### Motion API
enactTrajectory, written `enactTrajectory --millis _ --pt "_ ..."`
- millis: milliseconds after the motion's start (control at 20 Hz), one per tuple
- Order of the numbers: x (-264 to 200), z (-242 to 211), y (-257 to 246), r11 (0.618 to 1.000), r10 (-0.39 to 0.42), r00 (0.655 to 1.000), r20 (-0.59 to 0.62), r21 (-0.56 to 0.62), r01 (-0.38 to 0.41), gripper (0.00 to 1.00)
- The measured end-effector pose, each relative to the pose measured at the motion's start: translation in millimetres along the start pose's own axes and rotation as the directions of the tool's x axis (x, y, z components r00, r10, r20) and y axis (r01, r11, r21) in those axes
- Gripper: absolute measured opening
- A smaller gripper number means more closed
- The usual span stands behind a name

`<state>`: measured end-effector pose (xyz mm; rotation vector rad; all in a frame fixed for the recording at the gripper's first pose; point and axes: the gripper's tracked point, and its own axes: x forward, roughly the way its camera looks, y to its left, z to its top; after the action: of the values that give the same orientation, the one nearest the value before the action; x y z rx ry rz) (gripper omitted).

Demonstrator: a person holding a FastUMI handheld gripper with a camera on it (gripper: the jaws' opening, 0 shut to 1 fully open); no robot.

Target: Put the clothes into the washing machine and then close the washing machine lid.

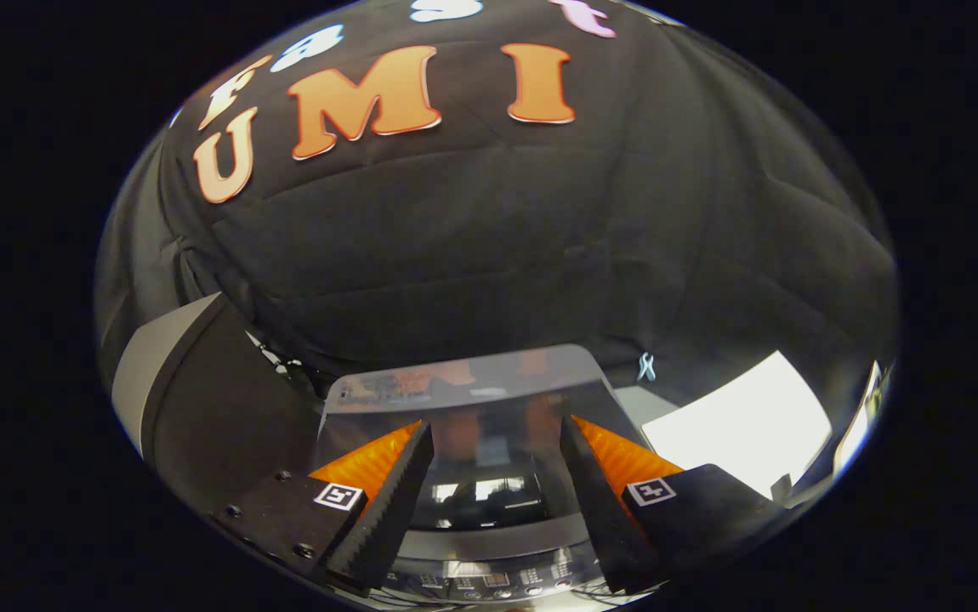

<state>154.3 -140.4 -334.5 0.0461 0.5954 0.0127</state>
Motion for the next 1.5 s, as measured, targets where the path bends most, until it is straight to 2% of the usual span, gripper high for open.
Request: enactTrajectory --millis 200,500,850,1250,1500 --pt "-25 -24 -17 0.999 -0.02 1.0 -0.006 0.036 0.021 0.99" --pt "-69 -19 -32 0.997 -0.054 0.998 0.042 0.055 0.052 0.99" --pt "-147 53 -33 0.996 -0.072 0.973 0.22 0.073 0.057 0.99" --pt "-254 152 -5 0.997 -0.031 0.905 0.424 0.072 0.0 0.98" --pt "-305 197 17 1.0 -0.005 0.874 0.486 0.021 -0.005 0.98"
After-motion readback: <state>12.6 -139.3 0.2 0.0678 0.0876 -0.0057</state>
